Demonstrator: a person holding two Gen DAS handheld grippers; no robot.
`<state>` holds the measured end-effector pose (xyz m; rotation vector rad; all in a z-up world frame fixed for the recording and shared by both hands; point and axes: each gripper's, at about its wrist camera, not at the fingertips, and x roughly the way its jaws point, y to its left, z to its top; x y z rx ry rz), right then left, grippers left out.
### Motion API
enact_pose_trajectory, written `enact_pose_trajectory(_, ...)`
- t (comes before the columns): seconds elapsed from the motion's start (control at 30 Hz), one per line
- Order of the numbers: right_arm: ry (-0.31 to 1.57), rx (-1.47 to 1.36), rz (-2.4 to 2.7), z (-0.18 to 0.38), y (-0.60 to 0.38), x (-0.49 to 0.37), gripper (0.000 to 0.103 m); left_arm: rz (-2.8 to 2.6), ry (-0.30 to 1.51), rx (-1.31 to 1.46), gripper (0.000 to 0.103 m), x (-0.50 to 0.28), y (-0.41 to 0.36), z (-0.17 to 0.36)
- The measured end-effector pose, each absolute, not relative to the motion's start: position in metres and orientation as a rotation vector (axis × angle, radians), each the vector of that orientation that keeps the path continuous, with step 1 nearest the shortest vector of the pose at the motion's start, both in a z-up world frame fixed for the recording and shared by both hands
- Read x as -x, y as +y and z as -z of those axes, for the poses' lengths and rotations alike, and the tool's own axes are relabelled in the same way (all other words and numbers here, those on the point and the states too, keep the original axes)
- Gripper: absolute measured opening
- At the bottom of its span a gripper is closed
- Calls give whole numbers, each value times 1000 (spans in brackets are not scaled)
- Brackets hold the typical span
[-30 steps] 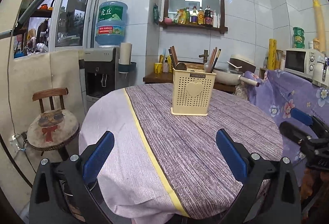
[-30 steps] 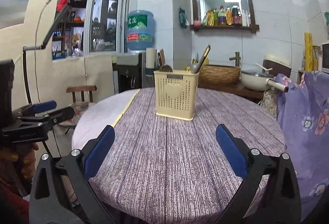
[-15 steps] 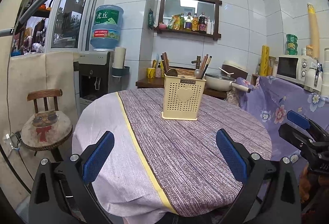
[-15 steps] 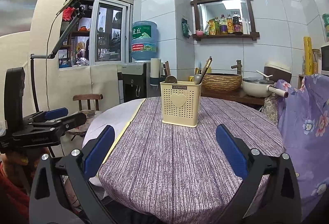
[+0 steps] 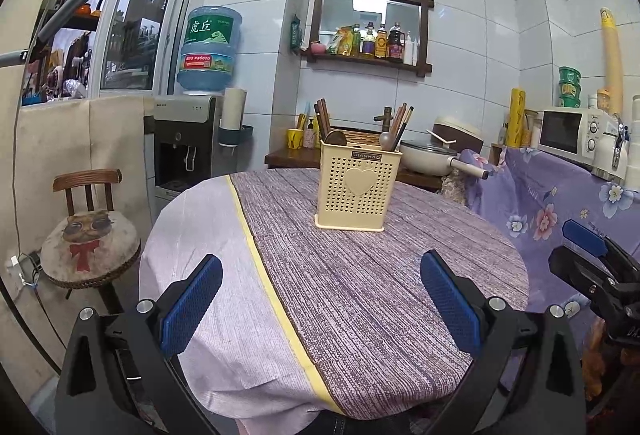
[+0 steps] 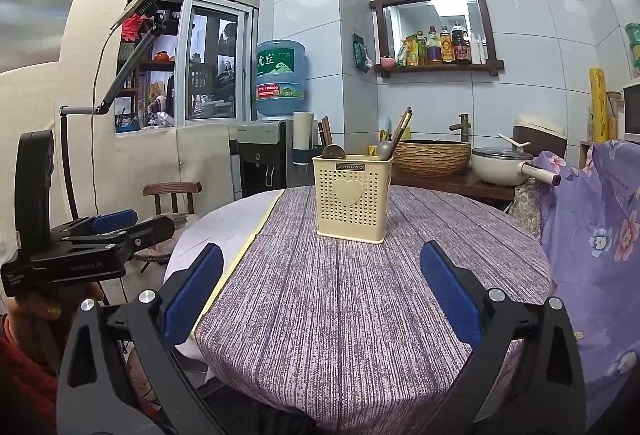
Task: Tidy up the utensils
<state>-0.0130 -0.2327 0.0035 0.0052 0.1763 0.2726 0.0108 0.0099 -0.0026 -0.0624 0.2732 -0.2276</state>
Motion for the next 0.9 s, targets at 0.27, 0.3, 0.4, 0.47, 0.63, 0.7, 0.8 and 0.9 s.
enact_pose_trajectory(0.27, 179, -24, -273, -2, -235, 14, 97, 241, 282, 64, 98, -11, 8, 2)
enact_pose_trajectory(0.3, 179, -25, -271, -2, -234, 14, 97, 241, 287, 57, 98, -11, 7, 3)
enact_pose_trajectory(0.4, 179, -25, -271, -1, -235, 14, 97, 238, 289, 48, 98, -11, 4, 2)
enact_pose_trajectory(0.47, 182, -25, -272, 0, -235, 15, 97, 238, 287, 54, 98, -10, 4, 1)
enact_pose_trajectory(0.63, 184, -29, -272, 1, -235, 15, 97, 233, 290, 69, 98, -11, 5, 1)
enact_pose_trajectory(0.7, 185, -29, -273, 1, -235, 15, 97, 233, 294, 69, 98, -12, 5, 2)
enact_pose_trajectory(0.8, 186, -27, -271, 1, -235, 15, 97, 238, 295, 66, 98, -12, 4, 2)
enact_pose_trajectory(0.9, 187, -26, -271, 2, -234, 14, 97, 233, 293, 68, 98, -12, 4, 2)
